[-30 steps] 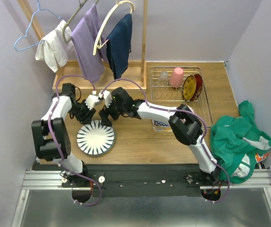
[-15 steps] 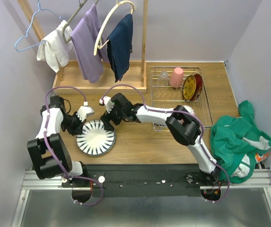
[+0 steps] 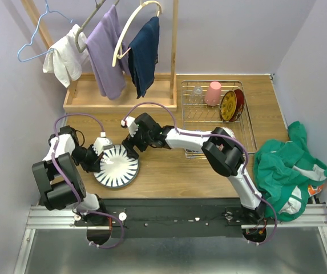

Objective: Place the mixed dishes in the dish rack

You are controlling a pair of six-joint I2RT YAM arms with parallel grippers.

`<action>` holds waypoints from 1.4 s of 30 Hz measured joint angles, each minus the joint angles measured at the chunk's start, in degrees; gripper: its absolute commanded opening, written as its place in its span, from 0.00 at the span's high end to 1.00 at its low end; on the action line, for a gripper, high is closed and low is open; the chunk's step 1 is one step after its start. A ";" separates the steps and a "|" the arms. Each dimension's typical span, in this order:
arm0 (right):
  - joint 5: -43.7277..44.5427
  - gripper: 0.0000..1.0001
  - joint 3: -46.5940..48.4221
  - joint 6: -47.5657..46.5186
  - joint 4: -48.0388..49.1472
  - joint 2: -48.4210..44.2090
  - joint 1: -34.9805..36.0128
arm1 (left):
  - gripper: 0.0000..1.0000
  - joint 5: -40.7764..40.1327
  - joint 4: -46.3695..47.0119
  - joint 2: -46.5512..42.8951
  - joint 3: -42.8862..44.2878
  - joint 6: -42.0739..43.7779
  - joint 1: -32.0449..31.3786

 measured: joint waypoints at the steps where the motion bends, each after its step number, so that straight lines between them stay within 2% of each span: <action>1: 0.46 0.03 -0.13 0.02 0.00 -0.20 0.00 | 1.00 0.15 0.00 0.37 0.11 0.00 0.00; 5: 2.21 0.01 -1.07 0.20 0.07 -1.29 0.11 | 1.00 1.51 0.26 2.25 0.70 -0.07 0.00; 10: 0.81 0.04 -2.16 1.86 0.02 -1.88 0.09 | 1.00 4.50 0.68 4.35 1.66 -0.94 0.22; 12: 0.48 0.14 -2.19 2.16 -0.09 -1.88 0.00 | 1.00 5.81 0.92 5.53 2.34 -1.33 0.22; 13: 0.46 0.19 -2.19 2.29 -0.11 -1.88 0.00 | 1.00 6.43 1.14 5.92 2.62 -1.66 0.22; 14: 0.44 0.32 -2.19 2.38 -0.17 -1.88 0.00 | 1.00 6.62 1.31 6.03 2.67 -1.79 0.22; 16: -0.04 0.46 -2.05 2.51 -0.42 -1.86 0.07 | 1.00 7.43 2.10 6.16 2.67 -2.16 0.15; 17: -0.50 0.61 -1.95 2.69 -0.46 -1.86 0.15 | 1.00 7.74 2.40 6.25 2.71 -2.29 0.02; 20: -1.66 0.94 -1.20 2.10 -1.11 -1.75 0.48 | 1.00 8.50 3.37 6.71 3.13 -3.21 -0.94; 21: -1.60 0.99 -0.98 2.27 -1.20 -1.75 0.72 | 1.00 8.87 3.85 6.82 3.23 -3.69 -1.22; 23: -0.94 1.00 -0.68 2.32 -1.46 -1.88 0.68 | 1.00 9.11 4.50 6.84 3.28 -4.44 -1.51; 27: 0.83 1.00 -0.68 2.60 -1.03 -1.99 0.42 | 0.61 9.27 6.10 6.75 3.50 -7.34 -1.79; 30: 2.45 1.00 -0.72 2.14 -1.14 -2.32 0.74 | 0.43 8.63 8.20 6.93 5.14 -12.83 -1.75; 34: 3.87 0.99 -0.74 0.09 -1.73 -3.06 0.90 | 0.37 10.16 8.70 9.38 13.14 -21.97 -0.33; 37: 4.02 0.99 -0.90 -2.05 -3.23 -4.85 0.85 | 0.34 11.28 10.23 9.51 17.20 -24.20 0.94; 42: 3.54 0.99 -0.90 -5.42 -4.37 -7.39 0.46 | 0.34 13.09 10.03 8.24 18.01 -23.76 1.09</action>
